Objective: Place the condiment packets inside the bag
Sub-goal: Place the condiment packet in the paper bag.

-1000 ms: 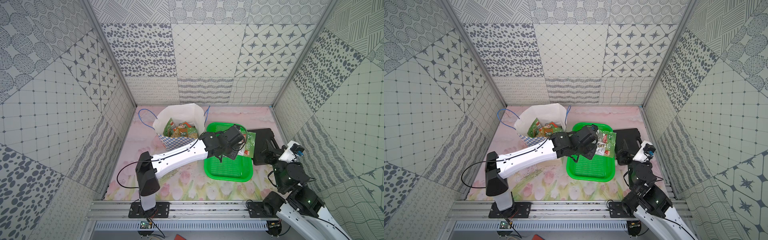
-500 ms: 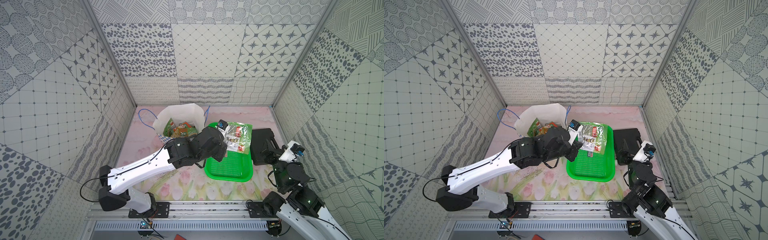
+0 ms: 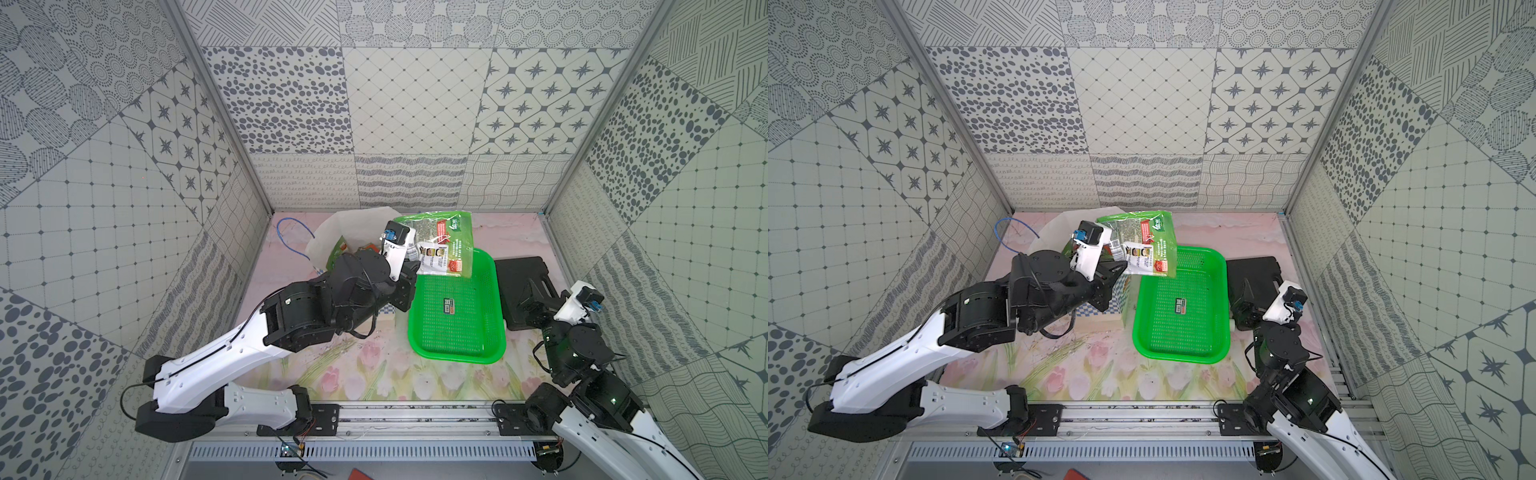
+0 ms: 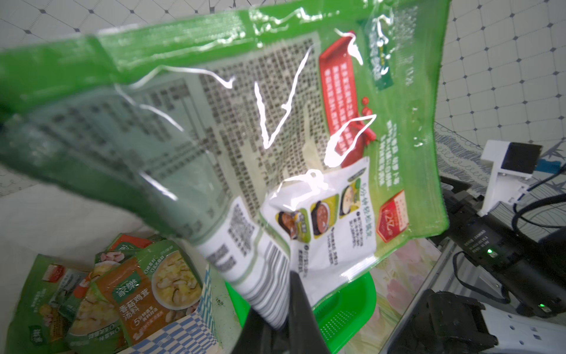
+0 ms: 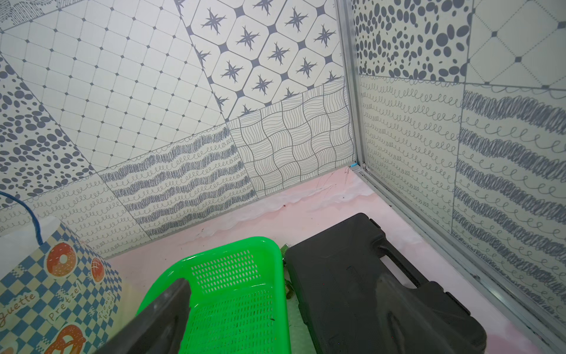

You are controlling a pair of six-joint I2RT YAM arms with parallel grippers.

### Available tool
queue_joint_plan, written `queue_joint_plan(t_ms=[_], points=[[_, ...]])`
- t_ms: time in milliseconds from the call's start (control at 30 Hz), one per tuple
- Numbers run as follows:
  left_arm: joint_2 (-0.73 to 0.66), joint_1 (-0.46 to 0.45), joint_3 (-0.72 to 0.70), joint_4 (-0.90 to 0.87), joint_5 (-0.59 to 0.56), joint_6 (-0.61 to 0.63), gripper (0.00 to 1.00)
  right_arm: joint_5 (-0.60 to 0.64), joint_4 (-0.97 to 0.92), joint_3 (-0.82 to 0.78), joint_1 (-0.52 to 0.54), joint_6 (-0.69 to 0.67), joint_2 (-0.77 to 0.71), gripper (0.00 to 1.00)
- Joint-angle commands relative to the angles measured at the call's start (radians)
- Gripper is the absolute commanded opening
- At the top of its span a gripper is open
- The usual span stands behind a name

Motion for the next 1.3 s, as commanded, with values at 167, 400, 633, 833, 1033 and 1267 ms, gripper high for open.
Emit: queue_joint_plan(t_ms=[167,400,633,833,1033,1267], points=[[-0.005,0.073,0.003,-0.075,-0.387,0.041,0.0,-0.001,0.046,-0.011,-0.003,-0.011,0.009,0.97],[0.071,0.241,0.016,-0.217,-0.311,-0.05,0.0,0.0,0.046,-0.011,-0.003,-0.013,0.013,0.97],[0.17,0.361,0.061,-0.38,-0.226,-0.118,0.0,0.0,0.047,-0.011,-0.004,-0.012,0.015,0.97],[0.25,0.458,0.103,-0.504,-0.057,-0.131,0.0,-0.003,0.048,-0.012,-0.004,-0.012,0.02,0.97],[0.362,0.479,0.158,-0.608,0.083,-0.109,0.0,-0.004,0.05,-0.011,-0.004,-0.011,0.026,0.97],[0.408,0.479,0.209,-0.699,0.189,-0.079,0.0,-0.003,0.053,-0.012,-0.004,-0.013,0.033,0.97]])
